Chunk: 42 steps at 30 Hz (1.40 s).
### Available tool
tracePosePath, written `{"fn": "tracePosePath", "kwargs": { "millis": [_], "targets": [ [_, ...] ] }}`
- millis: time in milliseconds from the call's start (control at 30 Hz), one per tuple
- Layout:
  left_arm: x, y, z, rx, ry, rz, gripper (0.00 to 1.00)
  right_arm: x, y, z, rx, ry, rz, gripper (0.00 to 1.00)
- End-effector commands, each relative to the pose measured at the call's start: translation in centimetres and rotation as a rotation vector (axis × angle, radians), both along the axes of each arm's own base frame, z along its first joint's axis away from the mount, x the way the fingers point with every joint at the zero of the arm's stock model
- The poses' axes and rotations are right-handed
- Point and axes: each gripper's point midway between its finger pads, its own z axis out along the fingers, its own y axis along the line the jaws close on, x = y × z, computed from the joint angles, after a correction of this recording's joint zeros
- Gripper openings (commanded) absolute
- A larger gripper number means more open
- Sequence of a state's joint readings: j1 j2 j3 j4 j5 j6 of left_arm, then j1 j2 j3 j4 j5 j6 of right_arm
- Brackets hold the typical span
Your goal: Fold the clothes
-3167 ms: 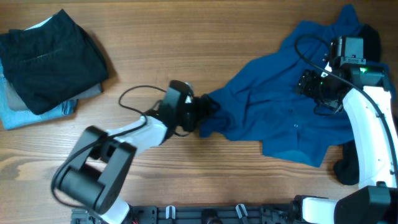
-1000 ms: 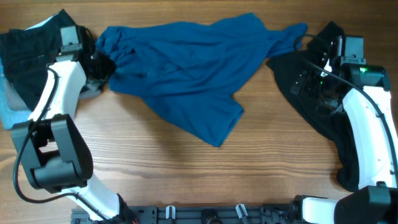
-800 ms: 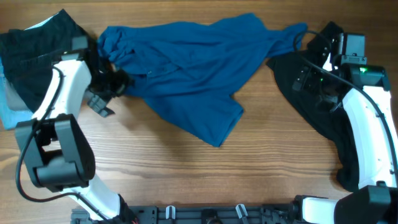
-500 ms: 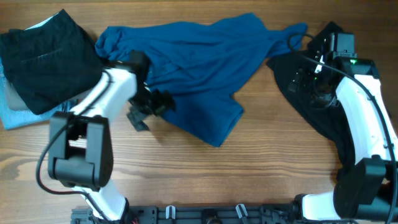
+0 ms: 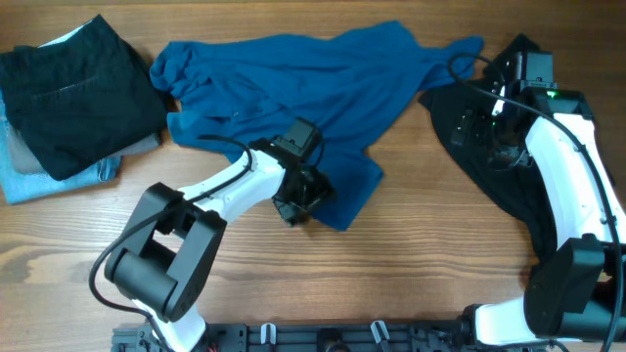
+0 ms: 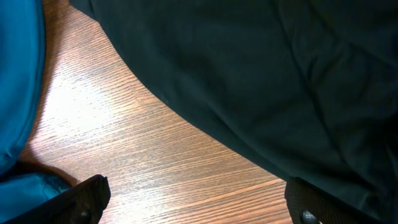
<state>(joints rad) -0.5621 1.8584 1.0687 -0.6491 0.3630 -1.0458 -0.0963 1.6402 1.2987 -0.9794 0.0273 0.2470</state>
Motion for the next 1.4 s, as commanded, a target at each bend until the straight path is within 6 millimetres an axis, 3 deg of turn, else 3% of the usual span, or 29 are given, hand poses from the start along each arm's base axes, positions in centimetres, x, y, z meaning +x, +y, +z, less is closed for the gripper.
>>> {"fn": "tracePosePath", "kwargs": {
  "millis": [0,33,67,100,200,300,400,533,633,700,833,900,933,1133,1300,1367],
  "targets": [
    [2.1,5.6,-2.8,0.205,-0.044,0.105,0.48,0.2,-0.3,-0.3,-0.011,0.009,0.007,0.95],
    [2.5,6.4,-2.8,0.215,-0.047,0.128,0.47,0.2,-0.3,-0.3,-0.011,0.008,0.007,0.95],
    [3.1,7.3,-2.8,0.216,-0.045,0.156,0.39,0.3,-0.3,-0.3,-0.011,0.007,0.007,0.95],
    [3.7,8.5,-2.8,0.218,-0.042,0.195,0.21,0.4,-0.3,-0.3,-0.012,0.002,0.007,0.95],
    [4.4,10.0,-2.9,0.219,-0.05,0.189,0.06,0.7,-0.3,-0.2,-0.013,-0.011,0.006,0.96],
    [3.5,10.9,-2.9,0.237,-0.017,0.155,0.04,0.9,-0.3,-0.1,-0.013,-0.019,0.006,0.96],
    [1.1,11.8,-2.5,0.268,0.064,0.094,0.04,0.9,-0.3,-0.4,-0.013,-0.015,0.006,0.96],
    [-0.6,14.8,0.4,0.285,0.107,0.075,0.04,0.8,-0.3,-1.7,-0.012,-0.014,0.005,0.99],
    [-0.8,18.9,3.4,0.352,0.068,0.165,0.04,0.8,-0.1,-3.1,0.005,-0.005,0.01,0.99],
    [-0.4,21.4,5.5,0.359,0.003,0.213,0.04,1.4,0.5,-4.3,0.038,-0.01,0.018,0.84],
    [-0.3,25.4,8.2,0.363,-0.07,0.377,0.04,2.9,0.9,-6.8,0.067,-0.03,0.026,0.26],
    [-0.7,26.9,8.5,0.371,-0.063,0.435,0.04,3.3,1.3,-8.1,0.092,-0.022,0.033,0.08],
    [-0.9,27.5,8.5,0.379,-0.054,0.453,0.04,3.6,1.5,-8.6,0.108,-0.023,0.038,0.04],
    [-1.9,30.4,8.5,0.428,-0.025,0.546,0.04,5.1,5.8,-11.5,0.289,-0.057,0.261,0.04],
    [-2.3,30.4,8.4,0.425,-0.005,0.549,0.04,6.8,5.1,-14.8,0.254,-0.078,0.25,0.04],
    [-2.6,30.4,8.4,0.425,0.006,0.547,0.04,8.2,3.2,-15.3,0.147,-0.119,0.214,0.06]
  ]
}}
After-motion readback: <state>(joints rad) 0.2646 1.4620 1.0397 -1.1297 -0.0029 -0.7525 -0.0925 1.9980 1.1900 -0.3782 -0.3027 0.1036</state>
